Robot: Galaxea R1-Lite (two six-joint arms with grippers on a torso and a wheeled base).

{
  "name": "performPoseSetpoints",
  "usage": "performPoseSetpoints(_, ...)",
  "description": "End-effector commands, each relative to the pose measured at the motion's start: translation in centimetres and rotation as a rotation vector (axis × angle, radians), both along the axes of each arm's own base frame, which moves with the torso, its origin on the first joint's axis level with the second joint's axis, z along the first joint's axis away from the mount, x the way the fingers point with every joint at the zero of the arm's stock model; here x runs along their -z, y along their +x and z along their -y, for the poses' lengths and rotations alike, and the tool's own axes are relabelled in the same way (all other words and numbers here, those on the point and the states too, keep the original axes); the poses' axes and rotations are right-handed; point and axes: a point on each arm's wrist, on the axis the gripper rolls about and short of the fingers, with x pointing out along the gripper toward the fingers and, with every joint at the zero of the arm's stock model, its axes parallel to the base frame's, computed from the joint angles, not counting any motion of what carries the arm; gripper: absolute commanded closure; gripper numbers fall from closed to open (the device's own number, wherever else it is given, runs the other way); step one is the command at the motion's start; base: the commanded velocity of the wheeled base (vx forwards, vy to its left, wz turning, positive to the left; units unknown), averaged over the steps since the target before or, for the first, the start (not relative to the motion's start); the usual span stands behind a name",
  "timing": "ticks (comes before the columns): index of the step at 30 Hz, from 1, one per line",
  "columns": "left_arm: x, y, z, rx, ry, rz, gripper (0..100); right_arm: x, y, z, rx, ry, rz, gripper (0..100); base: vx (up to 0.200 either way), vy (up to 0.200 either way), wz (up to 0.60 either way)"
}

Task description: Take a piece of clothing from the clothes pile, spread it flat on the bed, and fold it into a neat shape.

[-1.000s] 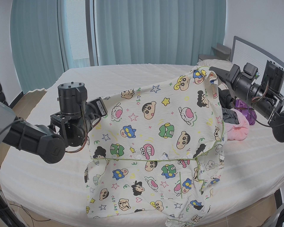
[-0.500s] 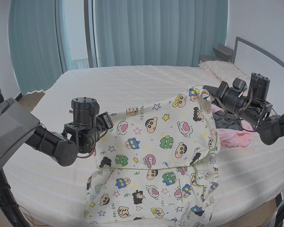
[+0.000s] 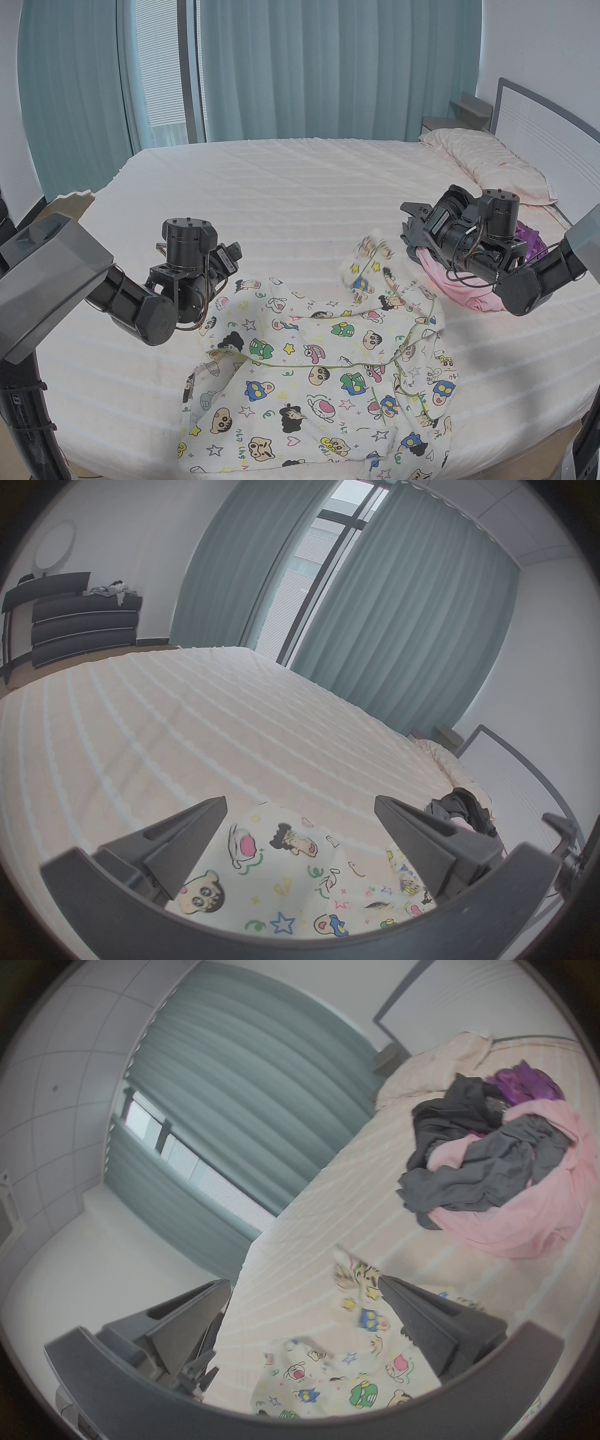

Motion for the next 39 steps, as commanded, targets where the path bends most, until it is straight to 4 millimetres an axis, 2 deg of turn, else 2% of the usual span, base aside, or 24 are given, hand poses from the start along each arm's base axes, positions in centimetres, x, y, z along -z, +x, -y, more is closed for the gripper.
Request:
performPoseSetpoints(1, -0.3, 0.0, -1.1, -0.030, -0.014, 0.002, 0, 2.5, 1.3, 0.6, 0.043, 0.002, -0.064, 0, 0.000, 0.000, 0.00)
performPoseSetpoints(7, -1.5, -2.4, -2.4, 0.026, -0.034, -0.013, 0, 3.0, -0.3, 2.1, 0.057, -0.023, -0.107, 0, 0.000, 0.000, 0.00)
performPoseSetpoints(9, -1.8, -4.1, -2.9, 0.048, -0.038, -0.031, 0, 3.2, -1.8, 3.2, 0.042, -0.047, -0.134, 0, 0.000, 0.000, 0.00)
performPoseSetpoints(10, -1.8, -4.1, -2.9, 0.048, -0.038, -0.031, 0, 3.2, -1.8, 3.2, 0.042, -0.047, -0.134, 0, 0.000, 0.000, 0.00)
performPoseSetpoints(11, -1.8, -5.3, -3.3, 0.053, -0.036, -0.044, 0, 3.8, -3.3, 4.0, 0.015, -0.074, -0.166, 0, 0.000, 0.000, 0.00)
performPoseSetpoints(14, -1.9, -7.4, -3.9, 0.061, -0.033, -0.065, 0, 5.1, -5.6, 5.5, -0.022, -0.122, -0.222, 0, 0.000, 0.000, 0.00)
performPoseSetpoints(17, -1.7, -9.1, -4.4, 0.051, -0.057, -0.085, 0, 6.3, -7.5, 6.9, -0.043, -0.157, -0.276, 0, 0.000, 0.000, 0.00)
performPoseSetpoints(21, -1.6, -10.5, -4.8, 0.036, -0.117, -0.103, 0, 7.6, -9.0, 8.5, -0.053, -0.140, -0.336, 0, 0.000, 0.000, 0.00)
performPoseSetpoints(25, -0.9, -12.0, -4.9, 0.062, -0.144, -0.143, 0, 8.6, -9.6, 9.7, -0.119, -0.129, -0.360, 0, 0.000, 0.000, 0.00)
performPoseSetpoints(32, -0.2, -12.8, -4.4, 0.117, -0.267, -0.200, 0, 10.6, -10.2, 11.1, -0.218, -0.154, -0.391, 0, 0.000, 0.000, 0.00)
performPoseSetpoints(39, 0.4, -13.2, -4.3, 0.184, -0.315, -0.253, 0, 13.2, -9.1, 12.1, -0.279, -0.170, -0.419, 0, 0.000, 0.000, 0.00)
